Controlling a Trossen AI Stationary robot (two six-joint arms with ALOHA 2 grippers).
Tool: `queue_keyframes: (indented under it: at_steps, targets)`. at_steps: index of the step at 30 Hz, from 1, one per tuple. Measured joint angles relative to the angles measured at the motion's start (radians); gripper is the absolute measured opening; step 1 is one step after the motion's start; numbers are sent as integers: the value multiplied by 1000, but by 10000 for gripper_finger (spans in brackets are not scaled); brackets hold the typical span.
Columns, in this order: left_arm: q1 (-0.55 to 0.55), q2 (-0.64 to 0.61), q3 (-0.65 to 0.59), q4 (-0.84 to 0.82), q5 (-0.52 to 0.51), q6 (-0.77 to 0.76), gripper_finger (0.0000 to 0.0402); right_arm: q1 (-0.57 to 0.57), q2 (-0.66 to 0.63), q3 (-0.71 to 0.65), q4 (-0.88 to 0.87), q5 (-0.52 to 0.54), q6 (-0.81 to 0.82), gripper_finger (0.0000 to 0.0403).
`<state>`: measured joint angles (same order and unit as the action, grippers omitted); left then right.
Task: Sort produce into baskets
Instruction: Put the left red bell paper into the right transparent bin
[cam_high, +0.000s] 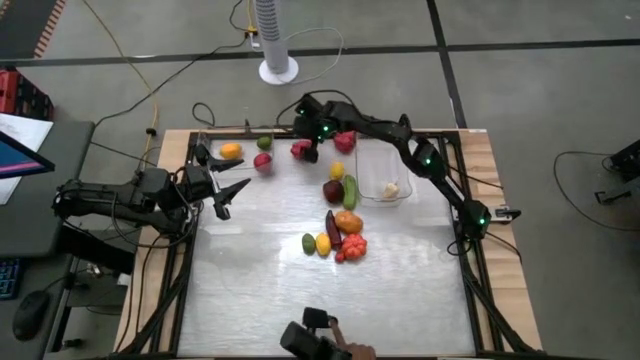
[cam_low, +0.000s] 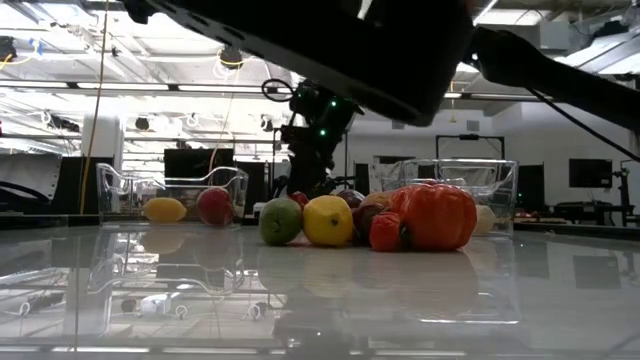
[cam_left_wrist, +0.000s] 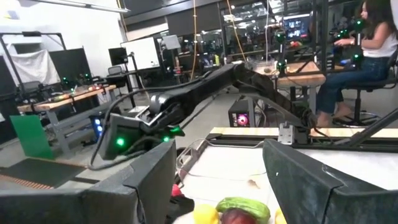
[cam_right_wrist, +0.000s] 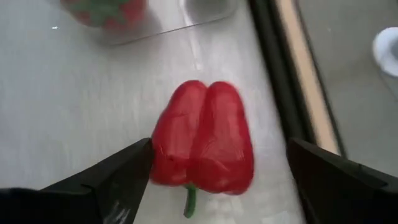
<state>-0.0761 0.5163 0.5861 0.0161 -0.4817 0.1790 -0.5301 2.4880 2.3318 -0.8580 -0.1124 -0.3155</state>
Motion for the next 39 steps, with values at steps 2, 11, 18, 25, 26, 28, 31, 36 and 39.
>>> queue_keyframes:
  at_steps: [2, 11, 18, 25, 26, 28, 31, 36, 39]
  targets:
    - [0, 0, 0, 0, -2, 5, 228, 5, 4, -8, -5, 1, -7, 394]
    - [0, 0, 0, 0, -1, 10, 228, 53, 5, -9, -39, -44, -58, 388]
    - [0, 0, 0, -2, -1, 9, 228, 146, 1, -9, -93, -48, -125, 379]
    - [0, 0, 0, -3, -1, 8, 228, 234, 0, -9, -159, -19, -88, 379]
    - [0, 0, 0, -3, -1, 8, 228, 242, -1, -9, -153, -14, -70, 379]
    - [0, 0, 0, -3, -1, 2, 228, 254, -4, -9, -123, 19, -30, 379]
    - [0, 0, 0, -10, -1, -4, 228, 267, -9, -9, -84, 83, 8, 379]
    - [0, 0, 0, -31, -1, -7, 228, 269, -9, -9, -71, 121, -5, 379]
    - [0, -1, 0, -28, -1, -5, 228, 266, -9, -9, -45, 113, -6, 379]
